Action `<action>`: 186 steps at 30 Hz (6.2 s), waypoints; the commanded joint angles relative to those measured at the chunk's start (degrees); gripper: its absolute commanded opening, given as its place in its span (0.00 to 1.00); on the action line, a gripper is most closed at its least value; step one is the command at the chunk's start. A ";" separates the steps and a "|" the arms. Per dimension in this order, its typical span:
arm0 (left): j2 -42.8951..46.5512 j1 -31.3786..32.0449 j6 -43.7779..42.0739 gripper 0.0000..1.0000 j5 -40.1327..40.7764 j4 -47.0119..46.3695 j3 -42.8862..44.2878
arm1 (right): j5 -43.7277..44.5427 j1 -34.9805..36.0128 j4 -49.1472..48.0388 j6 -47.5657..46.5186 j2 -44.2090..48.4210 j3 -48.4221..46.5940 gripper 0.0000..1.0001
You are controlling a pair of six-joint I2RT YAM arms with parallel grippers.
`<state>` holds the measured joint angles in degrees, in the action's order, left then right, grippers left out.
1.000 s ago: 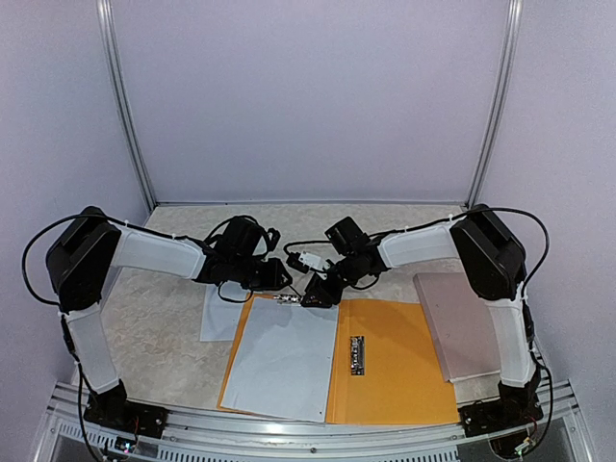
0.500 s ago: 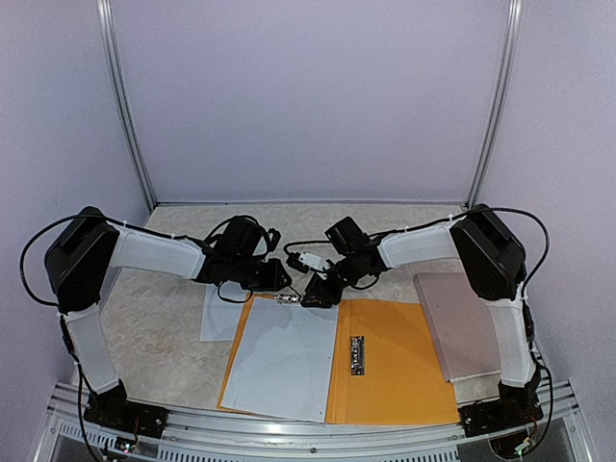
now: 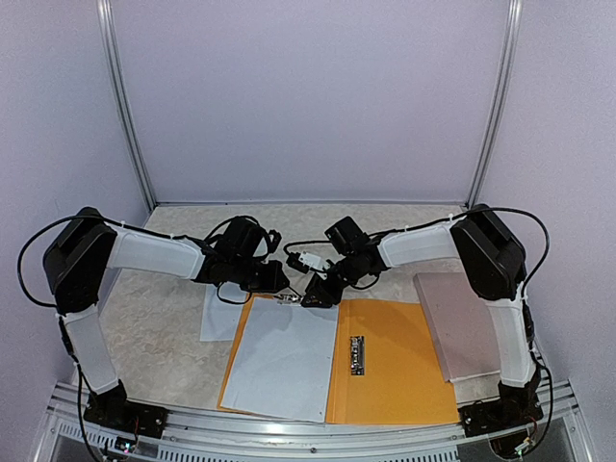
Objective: Put the files into the folder
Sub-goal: Clamp the file in the folder.
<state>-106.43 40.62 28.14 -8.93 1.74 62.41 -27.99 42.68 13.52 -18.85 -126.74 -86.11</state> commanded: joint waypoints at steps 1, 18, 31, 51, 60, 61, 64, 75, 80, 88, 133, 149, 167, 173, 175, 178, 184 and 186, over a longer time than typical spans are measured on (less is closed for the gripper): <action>1.89 0.42 -1.14 0.06 1.19 1.58 1.19 | 0.98 0.09 3.62 -0.49 -0.51 -0.20 0.48; 0.13 0.36 0.13 0.00 1.29 -0.78 -3.78 | 1.96 0.03 4.08 -0.41 -0.64 0.14 0.46; -1.41 0.38 1.71 0.00 1.02 -1.26 -7.90 | 2.15 -0.03 3.97 -0.22 -1.32 0.37 0.40; -4.18 -0.24 3.32 0.00 1.68 -0.09 -12.37 | 2.06 0.09 2.66 -0.65 -2.65 3.06 0.24; -6.38 -1.42 3.12 0.00 0.39 1.48 -12.83 | 2.15 -0.22 2.90 -1.20 -3.68 3.31 0.18; -6.62 -1.42 3.07 0.00 0.46 1.68 -12.79 | 2.10 -0.29 2.97 -1.19 -3.69 3.31 0.18; -7.32 -1.51 2.89 0.00 1.04 2.75 -12.70 | 1.91 -0.30 3.04 -1.21 -3.69 3.31 0.17; -10.31 -1.86 2.53 0.00 1.72 6.42 -11.68 | 1.77 -0.31 3.16 -1.04 -3.67 3.53 0.16; -10.34 -1.88 2.51 0.00 1.56 6.07 -12.57 | 2.12 -0.30 3.24 -0.80 -3.93 3.49 0.15; -10.53 -2.00 2.99 0.00 1.89 6.59 -13.50 | 2.93 -0.29 3.79 -0.84 -3.96 3.31 0.14; -0.91 1.51 3.88 0.00 0.77 10.93 -9.12 | 4.60 -0.31 6.20 0.54 -6.13 1.09 0.12; -4.34 2.09 5.29 0.00 1.91 10.16 -11.76 | 4.14 -0.23 6.99 0.65 -6.55 0.65 0.11; -8.85 0.78 4.67 0.00 1.99 10.45 -8.81 | 4.33 -0.14 7.62 0.14 -6.50 1.55 0.10; -10.18 0.04 4.76 0.00 2.33 11.07 -5.94 | 3.87 -0.04 8.17 -0.89 -6.64 1.73 0.10; -10.28 -0.30 4.97 0.00 2.34 10.96 -5.46 | 3.74 -0.06 8.34 -1.22 -6.68 1.81 0.10; -10.20 -0.77 5.23 0.00 2.13 10.40 -4.82 | 3.73 -0.04 8.37 -1.45 -6.68 1.81 0.09; -10.10 -1.46 5.20 0.00 1.79 9.66 -3.52 | 3.34 0.00 8.46 -1.95 -6.71 1.99 0.09; -10.19 -1.47 5.08 0.00 1.80 9.51 -2.99 | 3.34 -0.05 8.62 -2.10 -6.69 2.08 0.09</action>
<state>-110.32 39.00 34.02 -8.78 3.53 60.62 -29.32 41.82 14.20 -19.42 -128.05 -87.37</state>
